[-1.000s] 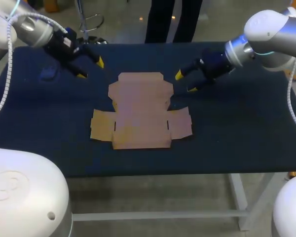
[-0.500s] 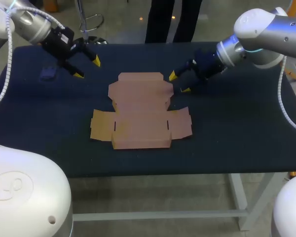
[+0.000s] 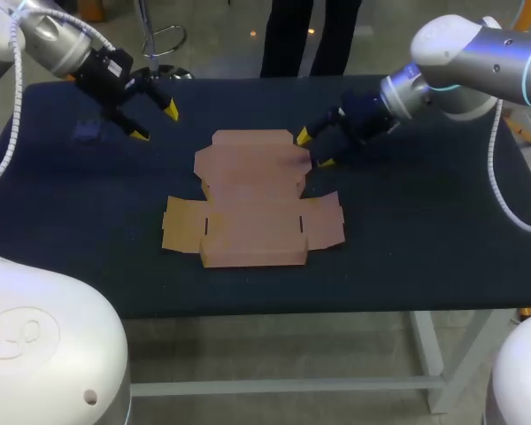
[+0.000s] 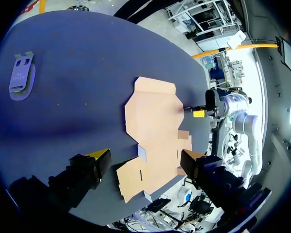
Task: Assemble the packaging by folding the flat box into shape, placing the metal phone stand inside, and closing the box properly
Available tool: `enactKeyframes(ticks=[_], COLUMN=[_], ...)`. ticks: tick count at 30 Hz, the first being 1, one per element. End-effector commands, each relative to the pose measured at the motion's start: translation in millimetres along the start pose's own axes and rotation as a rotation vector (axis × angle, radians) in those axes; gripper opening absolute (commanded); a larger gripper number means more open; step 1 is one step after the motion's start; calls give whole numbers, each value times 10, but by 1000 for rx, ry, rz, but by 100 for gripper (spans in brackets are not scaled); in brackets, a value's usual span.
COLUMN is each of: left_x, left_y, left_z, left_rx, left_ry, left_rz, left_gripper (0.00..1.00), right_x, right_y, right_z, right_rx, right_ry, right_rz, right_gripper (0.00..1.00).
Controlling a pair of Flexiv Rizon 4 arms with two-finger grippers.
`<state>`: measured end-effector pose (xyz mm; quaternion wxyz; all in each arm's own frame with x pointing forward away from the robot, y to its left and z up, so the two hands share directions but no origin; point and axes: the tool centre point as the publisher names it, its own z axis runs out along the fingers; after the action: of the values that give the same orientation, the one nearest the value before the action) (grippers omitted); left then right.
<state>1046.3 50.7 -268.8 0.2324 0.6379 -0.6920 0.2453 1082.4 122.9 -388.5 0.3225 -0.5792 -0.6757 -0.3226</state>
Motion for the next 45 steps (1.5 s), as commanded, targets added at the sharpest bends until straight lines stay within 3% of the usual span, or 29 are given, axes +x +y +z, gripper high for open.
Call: enactKeyframes(ticks=[1, 11, 20, 36, 45], left_x=[-14, -27, -34, -59, -56], left_y=[-28, -22, -5, 31, 34], left_z=[-2, 9, 16, 0, -1], left_rx=[-11, -6, -6, 2, 0], left_ry=[-2, -7, -8, -4, -5], left_rz=[-3, -10, -7, -8, -2], left_gripper=[100, 100, 100, 100, 100], right_x=[-24, 31, 36, 8, -38], right_y=[75, 44, 21, -10, 12], right_z=[48, 127, 249, 230, 368], right_rx=[54, 57, 77, 63, 80], right_ry=[10, 36, 54, 46, 57], right_rz=[7, 20, 37, 68, 92], right_gripper=[100, 71, 53, 50, 51])
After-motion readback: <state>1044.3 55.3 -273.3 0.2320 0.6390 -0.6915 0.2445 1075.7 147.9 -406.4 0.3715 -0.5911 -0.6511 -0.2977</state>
